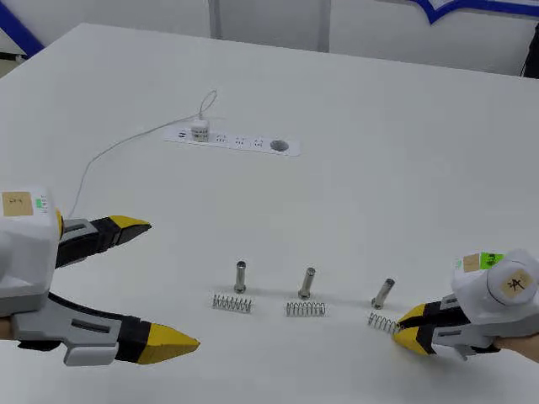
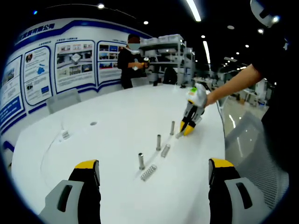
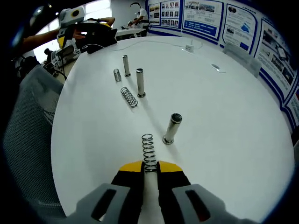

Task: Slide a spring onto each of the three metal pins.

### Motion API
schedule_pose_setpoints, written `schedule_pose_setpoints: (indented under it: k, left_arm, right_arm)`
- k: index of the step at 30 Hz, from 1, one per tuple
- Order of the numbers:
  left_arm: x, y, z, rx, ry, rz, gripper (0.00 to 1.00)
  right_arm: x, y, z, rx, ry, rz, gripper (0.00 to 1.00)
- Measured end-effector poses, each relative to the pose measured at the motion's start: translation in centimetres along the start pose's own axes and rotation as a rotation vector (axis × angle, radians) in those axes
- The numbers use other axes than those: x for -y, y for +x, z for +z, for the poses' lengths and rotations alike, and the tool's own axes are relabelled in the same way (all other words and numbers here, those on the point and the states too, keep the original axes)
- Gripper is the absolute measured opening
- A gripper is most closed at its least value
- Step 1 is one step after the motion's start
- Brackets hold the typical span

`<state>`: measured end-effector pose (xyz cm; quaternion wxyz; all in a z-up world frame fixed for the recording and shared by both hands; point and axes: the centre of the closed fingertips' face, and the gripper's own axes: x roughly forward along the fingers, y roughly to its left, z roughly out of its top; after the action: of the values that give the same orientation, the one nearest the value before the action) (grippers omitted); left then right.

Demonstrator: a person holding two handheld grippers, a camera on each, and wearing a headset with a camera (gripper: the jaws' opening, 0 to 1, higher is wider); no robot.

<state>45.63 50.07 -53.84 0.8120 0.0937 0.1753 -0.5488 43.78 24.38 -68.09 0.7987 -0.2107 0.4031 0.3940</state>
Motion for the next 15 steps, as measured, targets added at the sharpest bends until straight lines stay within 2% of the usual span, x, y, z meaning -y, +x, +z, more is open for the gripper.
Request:
schedule_pose_setpoints:
  k: [3,8,11,15]
  left_arm:
    - [-0.2,-0.2,0.7,0.017,0.009,0.004,0.99]
    - [-0.2,-0.4,0.9,0.017,0.026,0.0,0.99]
    - [-0.1,-0.5,0.8,0.008,0.043,-0.004,0.99]
    - [0.2,-0.5,1.1,0.017,0.045,-0.012,0.98]
  right_arm:
    - [-0.1,0.1,0.2,-0.017,-0.011,-0.019,0.11]
    - [-0.8,-0.2,0.4,-0.016,-0.022,-0.02,0.11]
    - [-1.3,-0.8,0.7,-0.029,-0.063,-0.02,0.11]
    - [-1.7,-1.9,2.0,-0.004,-0.08,-0.022,0.11]
